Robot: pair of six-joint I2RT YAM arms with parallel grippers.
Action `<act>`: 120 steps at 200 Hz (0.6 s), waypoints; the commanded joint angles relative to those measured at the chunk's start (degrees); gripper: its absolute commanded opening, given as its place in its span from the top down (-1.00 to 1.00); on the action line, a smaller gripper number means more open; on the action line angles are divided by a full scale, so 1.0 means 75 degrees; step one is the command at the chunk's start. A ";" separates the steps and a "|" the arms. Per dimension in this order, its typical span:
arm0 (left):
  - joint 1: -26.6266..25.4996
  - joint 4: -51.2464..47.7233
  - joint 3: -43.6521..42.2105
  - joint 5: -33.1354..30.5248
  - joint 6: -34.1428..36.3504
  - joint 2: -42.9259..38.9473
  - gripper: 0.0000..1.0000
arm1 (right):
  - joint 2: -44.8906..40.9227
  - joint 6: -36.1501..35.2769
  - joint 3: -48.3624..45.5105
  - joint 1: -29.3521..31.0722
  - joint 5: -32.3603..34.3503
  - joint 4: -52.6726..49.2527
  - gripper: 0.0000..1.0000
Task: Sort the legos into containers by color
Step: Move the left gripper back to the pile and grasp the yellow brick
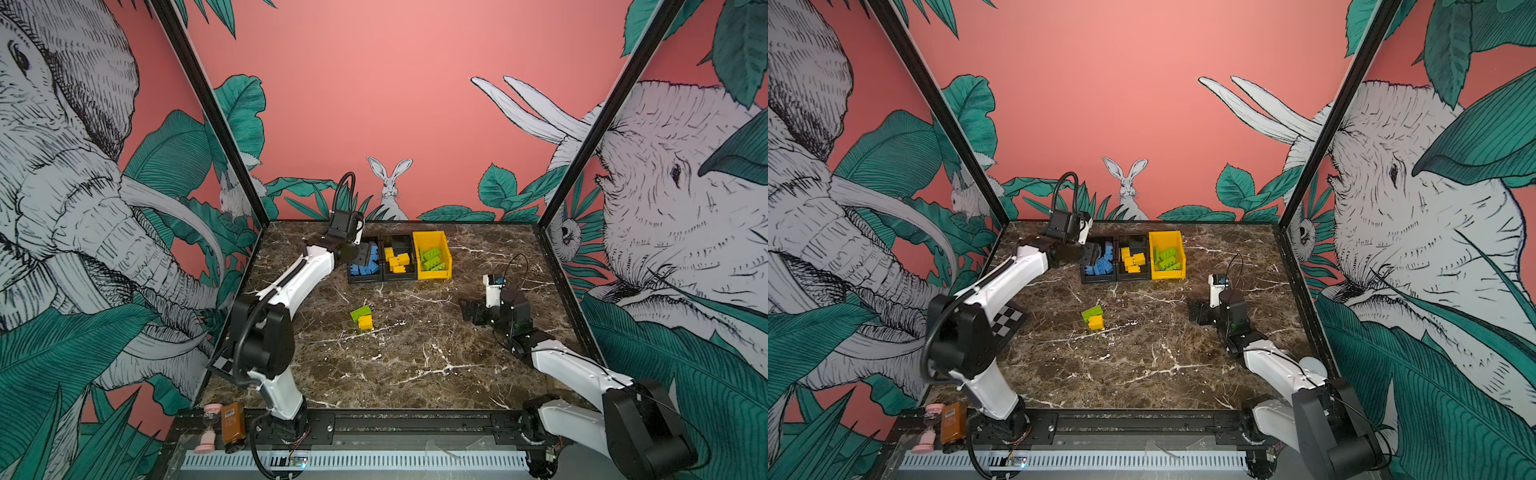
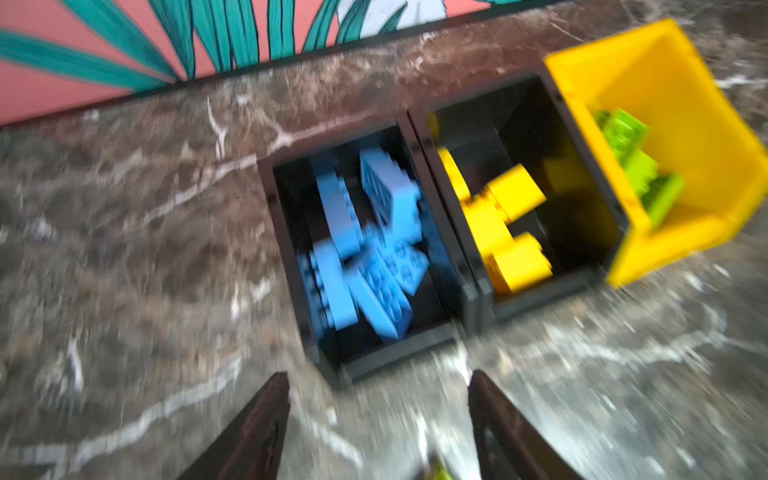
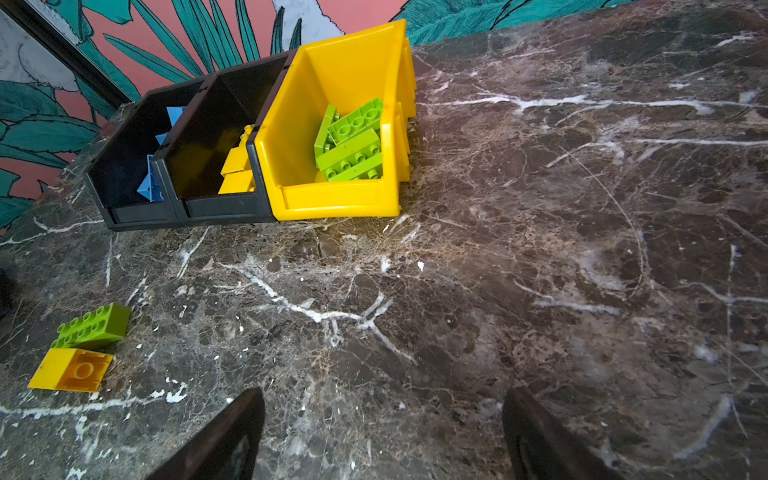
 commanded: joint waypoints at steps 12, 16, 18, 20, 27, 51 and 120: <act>-0.0604 -0.0612 -0.1746 -0.0234 -0.1478 -0.1394 -0.44 | 0.0015 0.0026 0.0167 -0.0013 -0.0046 0.0210 -0.77; -0.0650 -0.0511 -0.1998 -0.0167 -0.1612 -0.1554 -0.45 | 0.0038 0.0040 0.0175 -0.0018 -0.0048 0.0208 -0.77; -0.0689 -0.0473 -0.2115 -0.0130 -0.1697 -0.1632 -0.45 | 0.0047 0.0038 0.0172 -0.0018 -0.0054 0.0223 -0.77; -0.0699 -0.0416 -0.2226 -0.0098 -0.1771 -0.1698 -0.45 | 0.0052 0.0035 0.0171 -0.0015 -0.0056 0.0227 -0.77; -0.0805 -0.0246 -0.2589 -0.0081 -0.2040 -0.1944 -0.45 | 0.0085 0.0052 0.0178 -0.0012 -0.0055 0.0223 -0.76; -0.1154 0.0166 -0.3464 -0.0124 -0.2564 -0.2430 -0.47 | 0.0135 0.0045 0.0183 -0.0017 -0.0072 0.0240 -0.77; -0.1738 0.0750 -0.4388 -0.0409 -0.3016 -0.2293 -0.49 | 0.0193 0.0051 0.0184 -0.0018 -0.0067 0.0262 -0.77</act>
